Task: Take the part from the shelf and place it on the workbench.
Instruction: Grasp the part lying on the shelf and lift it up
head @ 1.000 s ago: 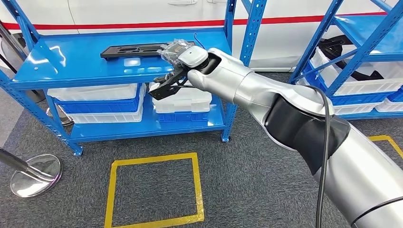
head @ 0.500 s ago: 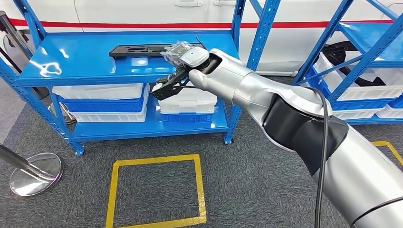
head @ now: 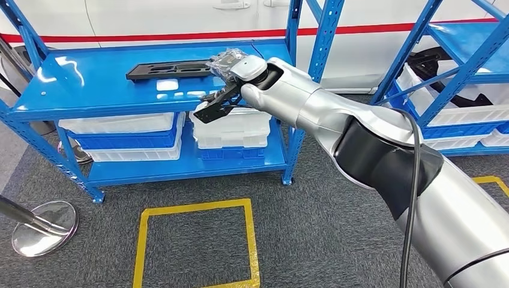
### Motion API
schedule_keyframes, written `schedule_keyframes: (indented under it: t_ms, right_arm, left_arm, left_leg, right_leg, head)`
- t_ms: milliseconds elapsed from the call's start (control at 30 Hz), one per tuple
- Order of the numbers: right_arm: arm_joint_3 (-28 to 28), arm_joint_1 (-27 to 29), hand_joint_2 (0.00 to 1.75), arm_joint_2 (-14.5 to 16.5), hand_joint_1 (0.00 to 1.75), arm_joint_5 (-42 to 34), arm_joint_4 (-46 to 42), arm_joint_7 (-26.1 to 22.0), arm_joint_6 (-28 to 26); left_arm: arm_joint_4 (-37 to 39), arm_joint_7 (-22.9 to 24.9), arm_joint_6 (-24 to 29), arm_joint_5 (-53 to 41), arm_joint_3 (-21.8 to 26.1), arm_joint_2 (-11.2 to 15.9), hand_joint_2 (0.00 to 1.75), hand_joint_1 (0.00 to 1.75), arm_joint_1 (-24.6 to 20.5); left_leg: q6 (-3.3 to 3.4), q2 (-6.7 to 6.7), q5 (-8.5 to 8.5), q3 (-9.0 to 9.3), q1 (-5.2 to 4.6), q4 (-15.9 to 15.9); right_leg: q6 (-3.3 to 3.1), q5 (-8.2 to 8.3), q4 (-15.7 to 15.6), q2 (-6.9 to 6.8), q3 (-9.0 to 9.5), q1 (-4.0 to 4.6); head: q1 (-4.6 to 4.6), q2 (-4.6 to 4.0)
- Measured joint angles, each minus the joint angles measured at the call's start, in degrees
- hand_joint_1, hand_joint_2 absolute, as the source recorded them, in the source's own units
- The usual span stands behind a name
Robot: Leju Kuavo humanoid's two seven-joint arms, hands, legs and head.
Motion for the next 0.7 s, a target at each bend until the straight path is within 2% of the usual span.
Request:
schedule_keyframes:
  t_ms: [33, 67, 100, 200, 267, 300, 367, 400, 433, 467, 533, 567, 600, 633, 700]
  right_arm:
    - [0.0, -0.01, 0.0, 0.0, 0.0, 0.0, 0.0, 0.0, 0.03]
    - [0.01, -0.05, 0.0, 0.0, 0.0, 0.01, 0.01, -0.02, 0.08]
    - [0.01, -0.07, 0.0, -0.01, 0.0, 0.01, 0.02, -0.05, 0.17]
    - [0.03, 0.01, 0.0, -0.03, 0.0, 0.02, 0.02, -0.15, 0.51]
    - [0.03, -0.07, 0.0, -0.05, 0.0, 0.02, 0.0, -0.16, 0.55]
    - [0.02, -0.15, 0.0, -0.08, 0.0, 0.02, -0.01, -0.17, 0.56]
    - [0.04, -0.07, 0.0, -0.2, 0.0, 0.02, 0.01, -0.18, 0.6]
    - [0.06, 0.15, 0.0, -0.26, 0.0, 0.02, 0.02, -0.19, 0.62]
    - [0.08, 0.4, 0.0, -0.3, 0.0, 0.02, 0.02, -0.2, 0.61]
    - [0.1, 0.59, 0.0, -0.31, 0.0, 0.01, 0.02, -0.21, 0.59]
    - [0.11, 0.72, 0.0, -0.31, 0.0, 0.01, 0.02, -0.27, 0.55]
    - [0.12, 0.73, 0.0, -0.32, 0.0, 0.0, 0.02, -0.31, 0.54]
    - [0.14, 0.71, 0.0, -0.32, 0.0, 0.0, 0.02, -0.37, 0.54]
    - [0.16, 0.73, 0.0, -0.32, 0.0, 0.0, 0.03, -0.47, 0.52]
    - [0.19, 0.76, 0.0, -0.31, 0.0, 0.01, 0.03, -0.67, 0.49]
  left_arm:
    - [0.0, 0.0, 0.0, -0.01, 0.01, 0.03, 0.0, 0.0, 0.01]
    - [0.0, 0.01, 0.0, -0.01, 0.01, 0.05, 0.0, 0.0, 0.02]
    - [0.0, 0.04, -0.01, -0.02, 0.01, 0.07, 0.0, 0.0, 0.01]
    - [0.0, 0.12, -0.05, -0.04, 0.02, 0.02, 0.0, 0.0, -0.04]
    - [0.0, 0.13, -0.12, -0.03, 0.02, 0.01, 0.0, 0.0, -0.02]
    - [0.0, 0.11, -0.17, -0.03, 0.02, 0.01, 0.0, 0.0, -0.04]
    - [0.0, 0.09, -0.21, -0.03, 0.02, 0.01, 0.0, 0.0, -0.07]
    - [0.0, 0.09, -0.22, -0.04, 0.02, 0.01, 0.0, 0.0, -0.05]
    - [0.0, 0.09, -0.22, -0.04, 0.02, 0.01, 0.0, 0.0, 0.01]
    - [0.0, 0.09, -0.22, -0.04, 0.02, 0.01, 0.0, 0.0, 0.06]
    - [0.0, 0.09, -0.22, -0.04, 0.03, -0.03, 0.0, 0.0, 0.11]
    - [0.01, 0.09, -0.22, -0.04, 0.03, -0.08, 0.0, 0.0, 0.08]
    - [0.02, 0.11, -0.21, -0.04, 0.04, -0.12, 0.0, 0.0, 0.02]
    - [0.04, 0.17, -0.19, -0.04, 0.04, -0.16, 0.0, 0.0, -0.04]
    - [0.07, 0.31, -0.13, -0.04, 0.04, -0.22, 0.0, 0.0, -0.14]
  left_leg:
    - [0.2, 0.02, 2.04, 1.67, -0.03, -3.81]
    - [0.4, 0.01, 3.27, 3.29, -0.12, -7.3]
    - [0.63, 0.02, 3.78, 4.4, -0.22, -9.57]
    - [1.38, -0.03, 3.18, 5.44, -0.31, -11.05]
    - [1.93, -0.05, 2.99, 6.29, -0.14, -11.62]
    - [2.16, -0.05, 2.89, 6.73, -0.05, -11.82]
    - [2.44, -0.11, 2.52, 7.21, -0.05, -11.93]
    - [2.48, -0.16, 2.29, 7.42, -0.06, -11.93]
    - [2.47, -0.19, 2.02, 7.71, -0.06, -11.92]
    - [2.41, -0.22, 1.69, 8.13, -0.07, -11.91]
    - [2.22, -0.25, 0.86, 9.18, -0.04, -11.97]
    - [2.05, -0.24, 0.51, 9.67, -0.02, -12.06]
    - [1.79, -0.24, 0.24, 9.93, 0.03, -12.16]
    - [1.45, -0.24, 0.11, 10.1, 0.08, -12.24]
    - [0.68, -0.23, 0.24, 10.47, 0.0, -12.21]
  right_leg:
    - [0.19, -0.52, 0.28, 0.01, 0.31, 0.02]
    - [0.47, -1.01, 0.64, 0.04, 0.48, 0.14]
    - [0.76, -1.37, 0.85, 0.07, 0.56, 0.24]
    - [1.6, -1.61, 1.27, 0.13, 0.62, 0.4]
    - [2.16, -2.46, 3.05, 0.09, 0.02, 0.2]
    - [2.47, -3.49, 5.41, 0.06, -1.19, 0.05]
    - [3.06, -6.12, 12.32, 0.01, -5.25, -0.32]
    - [3.25, -6.9, 15.25, 0.01, -7.36, -0.47]
    - [3.35, -6.66, 16.53, 0.0, -8.79, -0.59]
    - [3.32, -5.21, 15.69, -0.01, -9.2, -0.68]
    - [2.86, 0.23, 8.61, -0.02, -7.12, -0.68]
    - [2.5, 2.09, 5.13, -0.01, -5.89, -0.47]
    - [2.11, 3.15, 2.27, -0.03, -4.78, -0.17]
    - [1.74, 3.29, 0.88, -0.05, -4.29, 0.15]
    - [0.96, 3.01, -0.2, -0.08, -3.52, 0.41]
  head:
    - [0.01, 0.0]
    - [0.02, 0.0]
    - [0.03, 0.0]
    - [0.01, 0.01]
    - [0.01, 0.01]
    - [0.01, 0.01]
    - [0.01, 0.0]
    - [0.01, 0.0]
    - [0.01, 0.0]
    - [0.01, 0.0]
    - [0.02, 0.0]
    - [-0.01, 0.0]
    - [0.03, 0.0]
    - [0.06, 0.0]
    - [0.14, 0.01]
